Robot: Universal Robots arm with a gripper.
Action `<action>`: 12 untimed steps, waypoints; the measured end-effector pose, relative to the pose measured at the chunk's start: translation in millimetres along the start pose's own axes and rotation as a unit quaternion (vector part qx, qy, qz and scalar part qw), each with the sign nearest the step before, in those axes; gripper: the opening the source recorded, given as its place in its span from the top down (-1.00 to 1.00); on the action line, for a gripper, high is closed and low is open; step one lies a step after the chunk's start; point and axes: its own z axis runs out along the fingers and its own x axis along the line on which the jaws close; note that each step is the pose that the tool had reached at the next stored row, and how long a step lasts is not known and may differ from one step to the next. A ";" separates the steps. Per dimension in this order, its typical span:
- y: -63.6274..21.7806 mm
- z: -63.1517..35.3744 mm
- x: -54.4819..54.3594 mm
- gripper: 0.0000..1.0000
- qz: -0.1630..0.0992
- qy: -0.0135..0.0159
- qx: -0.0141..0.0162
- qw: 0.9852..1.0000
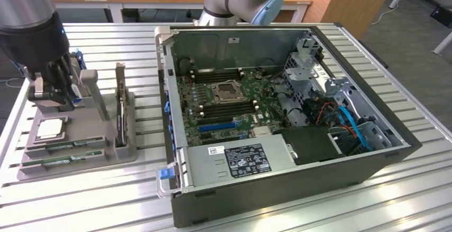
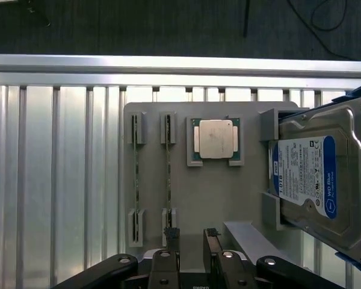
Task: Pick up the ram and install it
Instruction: 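Pick up the ram and move it above insertion slot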
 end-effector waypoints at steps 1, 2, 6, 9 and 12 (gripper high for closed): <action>0.0 1.0 0.0 0.40 0.000 0.000 0.000 1.000; -0.1 2.0 0.0 0.40 0.000 0.000 0.000 1.000; -0.2 6.2 0.1 0.40 0.000 0.000 0.000 1.000; -0.3 9.9 0.2 0.40 -0.001 0.000 0.000 1.000; -0.5 13.7 0.3 0.40 -0.001 0.000 0.000 1.000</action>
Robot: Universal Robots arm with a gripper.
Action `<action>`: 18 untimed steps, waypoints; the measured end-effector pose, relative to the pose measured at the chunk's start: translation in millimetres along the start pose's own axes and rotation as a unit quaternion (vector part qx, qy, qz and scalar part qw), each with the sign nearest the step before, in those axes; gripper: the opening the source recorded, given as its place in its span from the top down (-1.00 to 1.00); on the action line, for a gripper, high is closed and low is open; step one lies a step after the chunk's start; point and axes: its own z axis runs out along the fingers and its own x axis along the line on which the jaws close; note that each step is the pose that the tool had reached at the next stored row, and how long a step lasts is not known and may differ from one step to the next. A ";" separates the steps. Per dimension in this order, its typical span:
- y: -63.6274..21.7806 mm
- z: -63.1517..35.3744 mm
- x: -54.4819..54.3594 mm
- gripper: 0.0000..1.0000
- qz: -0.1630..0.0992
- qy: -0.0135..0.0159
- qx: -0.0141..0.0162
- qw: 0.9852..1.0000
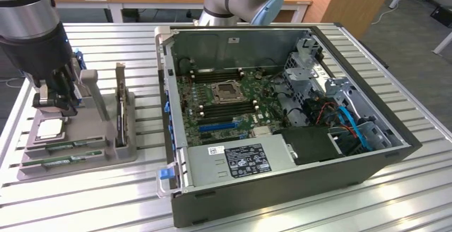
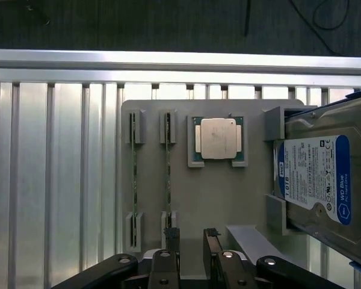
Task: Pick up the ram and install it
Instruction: 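Pick up the ram and move it above insertion slot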
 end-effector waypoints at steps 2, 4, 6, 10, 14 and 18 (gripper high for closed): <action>-0.1 2.5 0.0 0.40 0.000 0.000 0.000 1.000; -0.2 4.5 0.1 0.40 -0.001 0.000 0.000 1.000; -0.2 6.0 0.1 0.40 -0.001 0.000 0.000 1.000; -0.2 6.5 0.5 0.40 -0.001 0.000 0.000 1.000; -0.1 6.4 5.5 0.40 -0.001 0.000 0.000 1.000; 0.1 6.2 11.9 0.40 -0.001 0.000 0.000 1.000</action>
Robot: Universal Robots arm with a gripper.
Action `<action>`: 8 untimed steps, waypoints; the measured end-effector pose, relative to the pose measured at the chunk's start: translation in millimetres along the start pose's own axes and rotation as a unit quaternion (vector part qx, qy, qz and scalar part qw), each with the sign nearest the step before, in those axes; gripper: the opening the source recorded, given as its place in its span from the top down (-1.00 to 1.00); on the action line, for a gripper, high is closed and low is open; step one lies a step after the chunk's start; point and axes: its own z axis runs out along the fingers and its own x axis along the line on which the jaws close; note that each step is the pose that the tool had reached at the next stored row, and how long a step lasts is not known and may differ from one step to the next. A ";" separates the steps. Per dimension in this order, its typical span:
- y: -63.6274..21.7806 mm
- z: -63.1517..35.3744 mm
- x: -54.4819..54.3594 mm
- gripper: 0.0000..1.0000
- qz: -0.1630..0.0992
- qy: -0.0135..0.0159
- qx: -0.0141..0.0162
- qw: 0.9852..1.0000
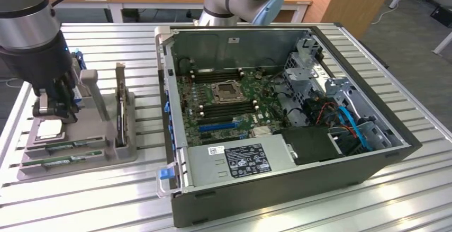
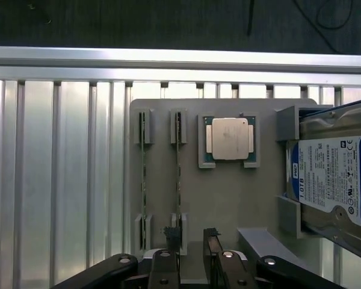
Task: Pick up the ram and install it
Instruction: 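Pick up the ram and move it above insertion slot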
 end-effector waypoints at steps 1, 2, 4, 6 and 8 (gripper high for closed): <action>0.1 0.0 1.7 0.40 0.000 0.000 0.000 1.000; 0.2 -0.1 3.5 0.40 0.000 0.000 0.000 1.000; 0.4 -0.2 7.1 0.40 0.000 0.000 0.000 1.000; 0.5 -0.2 11.1 0.40 0.000 0.000 0.000 1.000; 0.6 -0.3 15.1 0.40 0.000 0.000 0.000 1.000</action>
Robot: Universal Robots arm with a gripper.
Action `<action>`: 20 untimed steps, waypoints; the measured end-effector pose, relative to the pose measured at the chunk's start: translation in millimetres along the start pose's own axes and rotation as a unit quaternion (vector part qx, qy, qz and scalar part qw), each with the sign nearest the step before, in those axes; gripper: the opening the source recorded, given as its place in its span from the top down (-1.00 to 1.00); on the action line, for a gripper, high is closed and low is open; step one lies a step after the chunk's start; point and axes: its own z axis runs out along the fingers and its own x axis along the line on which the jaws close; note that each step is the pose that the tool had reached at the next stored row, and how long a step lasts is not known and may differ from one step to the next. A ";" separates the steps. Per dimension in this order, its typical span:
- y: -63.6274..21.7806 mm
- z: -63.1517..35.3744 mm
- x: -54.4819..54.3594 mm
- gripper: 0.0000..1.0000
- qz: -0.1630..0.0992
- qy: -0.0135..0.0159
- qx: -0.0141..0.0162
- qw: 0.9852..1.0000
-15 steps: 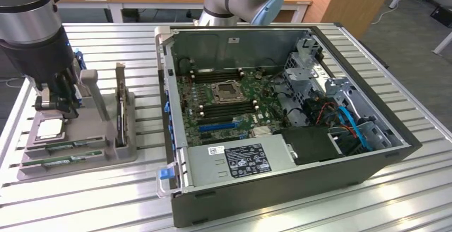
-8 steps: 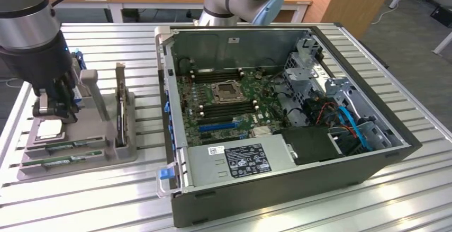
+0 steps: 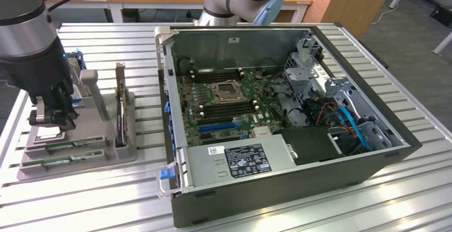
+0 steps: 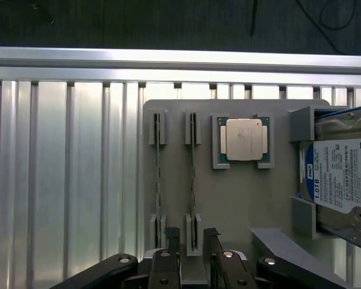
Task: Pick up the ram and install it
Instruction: 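Pick up the ram and move it above insertion slot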
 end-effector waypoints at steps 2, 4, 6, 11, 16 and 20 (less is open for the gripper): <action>0.1 -0.1 2.0 0.40 0.000 0.000 0.000 1.000; 0.1 -0.1 2.0 0.40 0.000 0.000 0.000 1.000; 0.1 -0.1 2.0 0.40 0.000 0.000 0.000 1.000; 0.1 4.7 2.3 0.40 0.000 0.000 0.000 1.000; -0.2 13.9 2.7 0.40 0.000 0.000 0.000 1.000; -0.4 20.7 3.0 0.40 0.000 0.000 0.000 1.000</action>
